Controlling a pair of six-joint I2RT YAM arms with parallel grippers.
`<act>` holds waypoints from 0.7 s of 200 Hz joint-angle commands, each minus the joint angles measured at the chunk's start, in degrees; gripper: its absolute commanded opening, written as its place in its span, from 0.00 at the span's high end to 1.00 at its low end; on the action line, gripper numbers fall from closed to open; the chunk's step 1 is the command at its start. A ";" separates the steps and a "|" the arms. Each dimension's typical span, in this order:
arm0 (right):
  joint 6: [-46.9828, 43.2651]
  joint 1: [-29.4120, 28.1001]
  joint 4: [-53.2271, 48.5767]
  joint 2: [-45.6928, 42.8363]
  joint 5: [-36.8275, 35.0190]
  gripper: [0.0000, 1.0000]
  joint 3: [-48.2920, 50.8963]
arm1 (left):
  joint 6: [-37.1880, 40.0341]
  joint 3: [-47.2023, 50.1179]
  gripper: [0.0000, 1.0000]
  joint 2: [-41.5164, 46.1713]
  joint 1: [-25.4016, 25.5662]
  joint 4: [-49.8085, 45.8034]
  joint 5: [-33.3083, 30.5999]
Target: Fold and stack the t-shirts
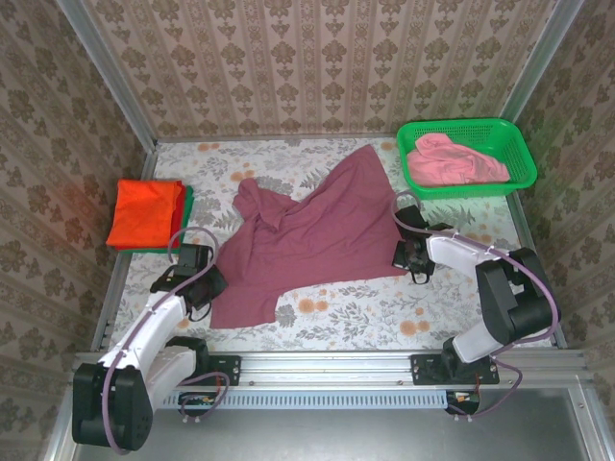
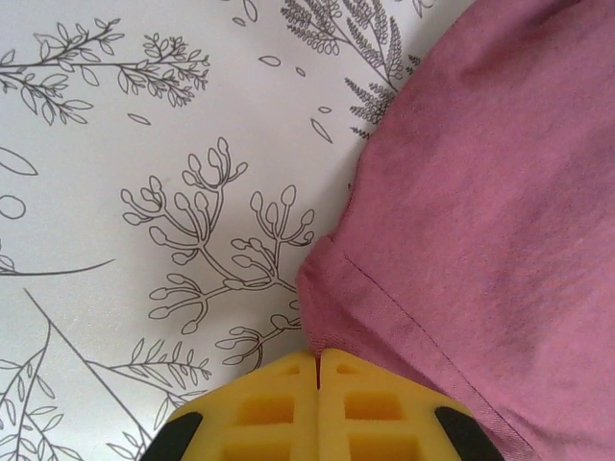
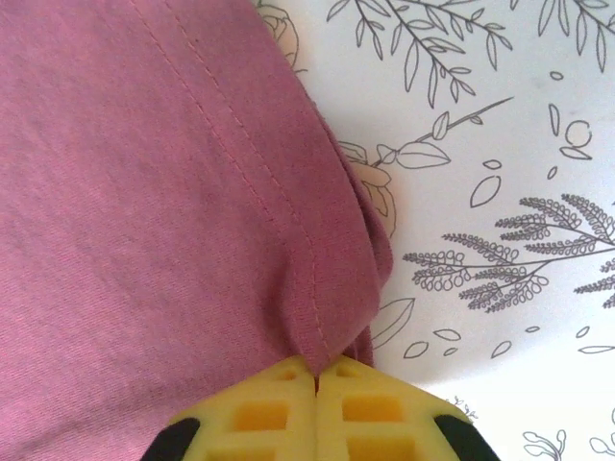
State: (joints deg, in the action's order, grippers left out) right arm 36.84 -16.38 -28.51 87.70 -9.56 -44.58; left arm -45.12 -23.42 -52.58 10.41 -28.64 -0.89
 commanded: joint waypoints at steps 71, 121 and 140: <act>-2.98 -0.06 -0.76 -19.27 -2.95 1.00 -2.71 | 3.08 -6.79 1.00 10.05 -0.81 0.34 -3.63; -11.18 0.67 -0.51 -31.79 -0.49 1.00 -16.93 | 10.65 -27.13 1.00 9.24 -3.67 -2.51 -5.78; -14.03 0.66 -1.87 -32.36 0.30 1.00 -26.14 | 13.42 -36.87 1.00 7.33 -4.42 -3.90 -5.99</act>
State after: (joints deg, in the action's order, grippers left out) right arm 28.40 -16.19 -29.04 57.23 -9.87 -60.82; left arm -37.47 -50.41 -43.92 7.14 -30.92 -4.78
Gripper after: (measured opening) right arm 0.047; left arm 0.052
